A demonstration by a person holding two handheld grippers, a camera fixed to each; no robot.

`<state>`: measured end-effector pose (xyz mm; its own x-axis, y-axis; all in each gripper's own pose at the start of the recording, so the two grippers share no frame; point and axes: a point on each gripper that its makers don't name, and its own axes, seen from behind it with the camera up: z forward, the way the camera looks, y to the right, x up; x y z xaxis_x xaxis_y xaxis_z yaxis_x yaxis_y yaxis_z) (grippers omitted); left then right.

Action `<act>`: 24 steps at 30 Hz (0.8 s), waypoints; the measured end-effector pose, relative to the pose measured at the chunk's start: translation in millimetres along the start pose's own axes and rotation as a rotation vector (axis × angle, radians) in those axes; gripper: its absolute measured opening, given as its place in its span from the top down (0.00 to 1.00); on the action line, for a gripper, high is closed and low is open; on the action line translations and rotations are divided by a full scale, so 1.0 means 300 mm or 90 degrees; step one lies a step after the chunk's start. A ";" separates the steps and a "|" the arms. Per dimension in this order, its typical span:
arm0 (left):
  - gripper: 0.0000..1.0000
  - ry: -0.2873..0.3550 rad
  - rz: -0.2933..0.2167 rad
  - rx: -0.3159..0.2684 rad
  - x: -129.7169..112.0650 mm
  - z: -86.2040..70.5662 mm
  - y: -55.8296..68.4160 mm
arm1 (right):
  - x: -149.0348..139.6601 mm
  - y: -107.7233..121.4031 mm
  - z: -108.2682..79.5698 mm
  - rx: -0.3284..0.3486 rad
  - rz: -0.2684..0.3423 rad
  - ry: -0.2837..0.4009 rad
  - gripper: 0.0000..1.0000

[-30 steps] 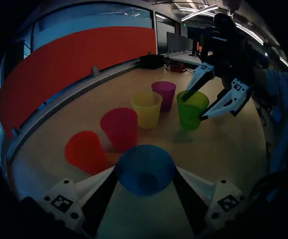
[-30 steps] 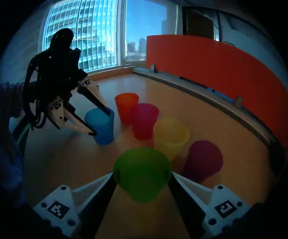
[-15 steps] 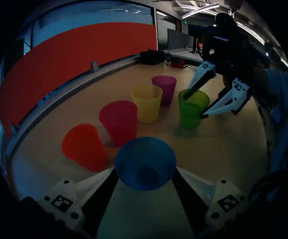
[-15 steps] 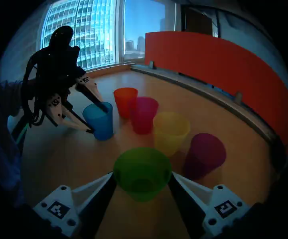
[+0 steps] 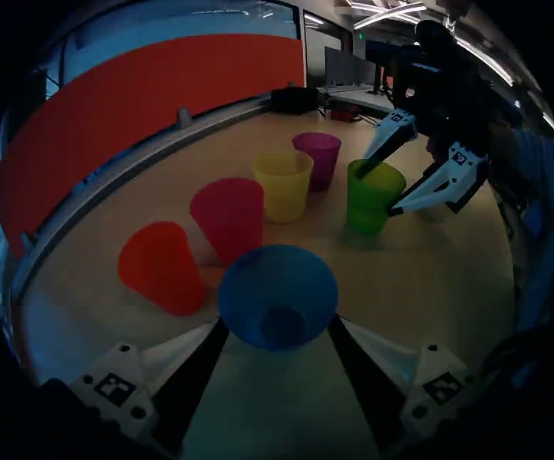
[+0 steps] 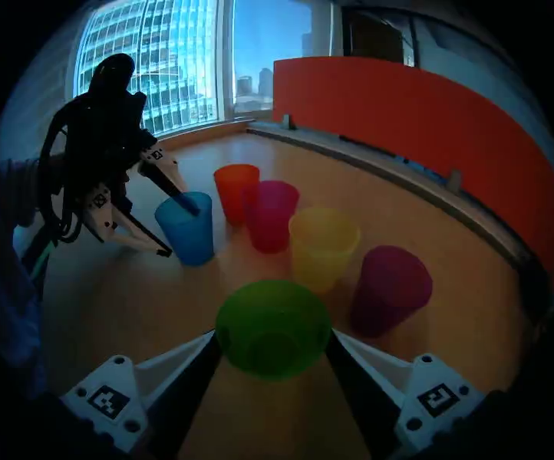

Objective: Pour water

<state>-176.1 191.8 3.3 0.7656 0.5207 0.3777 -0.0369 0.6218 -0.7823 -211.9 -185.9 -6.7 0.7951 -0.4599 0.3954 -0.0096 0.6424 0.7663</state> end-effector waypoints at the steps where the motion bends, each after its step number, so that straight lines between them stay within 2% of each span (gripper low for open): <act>1: 0.04 -0.001 -0.001 0.000 -0.002 -0.001 0.000 | -0.002 0.001 -0.001 -0.002 0.001 -0.001 0.01; 11: 0.04 -0.002 -0.015 0.014 -0.035 -0.039 -0.003 | -0.035 -0.005 -0.042 -0.013 -0.001 -0.006 0.01; 24: 0.04 0.027 -0.072 0.068 -0.075 -0.140 -0.018 | -0.080 0.014 -0.160 -0.059 0.011 0.012 0.01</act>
<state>-166.1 152.0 -21.8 0.7952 0.4201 0.4371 -0.0150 0.7344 -0.6785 -202.0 -142.7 -37.3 0.8069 -0.4368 0.3976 0.0318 0.7043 0.7091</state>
